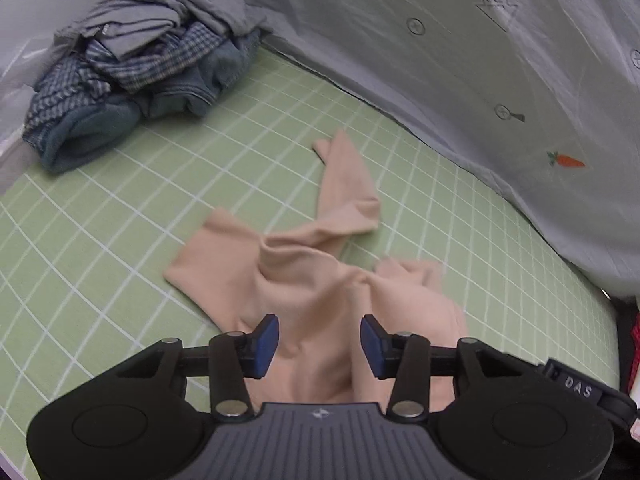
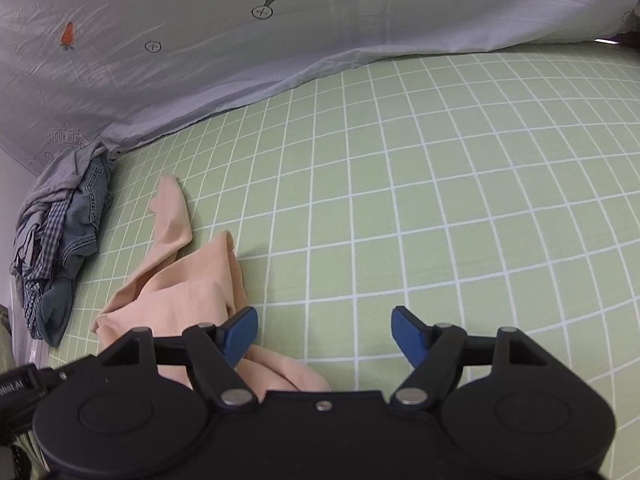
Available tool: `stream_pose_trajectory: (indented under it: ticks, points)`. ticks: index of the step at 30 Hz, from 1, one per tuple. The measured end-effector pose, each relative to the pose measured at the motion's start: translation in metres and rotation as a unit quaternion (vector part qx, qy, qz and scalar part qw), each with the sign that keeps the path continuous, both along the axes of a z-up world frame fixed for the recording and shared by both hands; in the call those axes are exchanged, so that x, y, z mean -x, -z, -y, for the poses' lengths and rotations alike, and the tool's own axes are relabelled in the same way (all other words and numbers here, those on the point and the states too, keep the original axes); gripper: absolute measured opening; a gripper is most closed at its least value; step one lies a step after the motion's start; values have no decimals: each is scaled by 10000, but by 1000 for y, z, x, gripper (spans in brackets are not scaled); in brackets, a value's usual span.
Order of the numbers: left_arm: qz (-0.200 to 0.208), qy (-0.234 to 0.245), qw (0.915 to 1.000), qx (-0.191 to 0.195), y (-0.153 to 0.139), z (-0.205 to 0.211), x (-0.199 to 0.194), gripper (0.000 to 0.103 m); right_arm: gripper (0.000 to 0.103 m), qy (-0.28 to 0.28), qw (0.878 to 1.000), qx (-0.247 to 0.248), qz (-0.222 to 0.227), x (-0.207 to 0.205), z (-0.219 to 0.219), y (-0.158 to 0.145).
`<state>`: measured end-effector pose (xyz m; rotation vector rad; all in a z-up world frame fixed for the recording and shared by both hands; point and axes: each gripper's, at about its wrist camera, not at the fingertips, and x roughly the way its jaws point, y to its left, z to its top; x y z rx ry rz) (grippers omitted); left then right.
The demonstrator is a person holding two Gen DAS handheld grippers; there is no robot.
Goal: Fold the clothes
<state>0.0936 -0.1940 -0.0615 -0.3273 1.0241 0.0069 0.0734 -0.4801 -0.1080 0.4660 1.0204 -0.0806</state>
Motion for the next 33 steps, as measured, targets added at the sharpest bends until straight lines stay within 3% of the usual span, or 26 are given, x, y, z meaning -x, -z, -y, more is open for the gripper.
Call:
stream_pose_trajectory:
  ticks: [3, 9, 11, 13, 14, 16, 18, 23, 29, 33]
  points:
    - [-215, -224, 9995, 23, 16, -19, -14, 47, 61, -62, 9993, -207, -300, -6, -1, 14]
    - [-412, -227, 9976, 515, 38, -33, -40, 47, 61, -152, 9963, -639, -549, -7, -2, 26]
    - [-473, -149, 9976, 475, 44, -29, -45, 46, 52, -196, 9961, -595, -618, -9, -4, 28]
    - [-556, -127, 9973, 469, 50, -27, -49, 44, 37, -246, 9957, -601, -667, -10, -4, 30]
    - [-587, -118, 9971, 476, 52, -26, -50, 41, 34, -264, 9954, -640, -665, -10, -4, 30]
    - [-618, -72, 9969, 488, 55, -24, -52, 20, 18, -367, 9951, -646, -651, -11, -6, 30]
    - [-626, -67, 9973, 381, 58, -22, -53, 11, 7, -519, 9957, -496, -583, -11, -9, 28]
    - [-548, -89, 9983, 198, 60, -22, -49, 4, 5, -519, 9979, -175, -332, -1, -10, 19]
    - [-496, -308, 9981, 193, 58, -29, -42, 3, 4, 221, 9994, 273, -17, 28, 26, -7]
    - [-405, -378, 9985, -24, 54, -28, -40, 3, 4, 788, 9898, 1146, 305, 53, 49, -32]
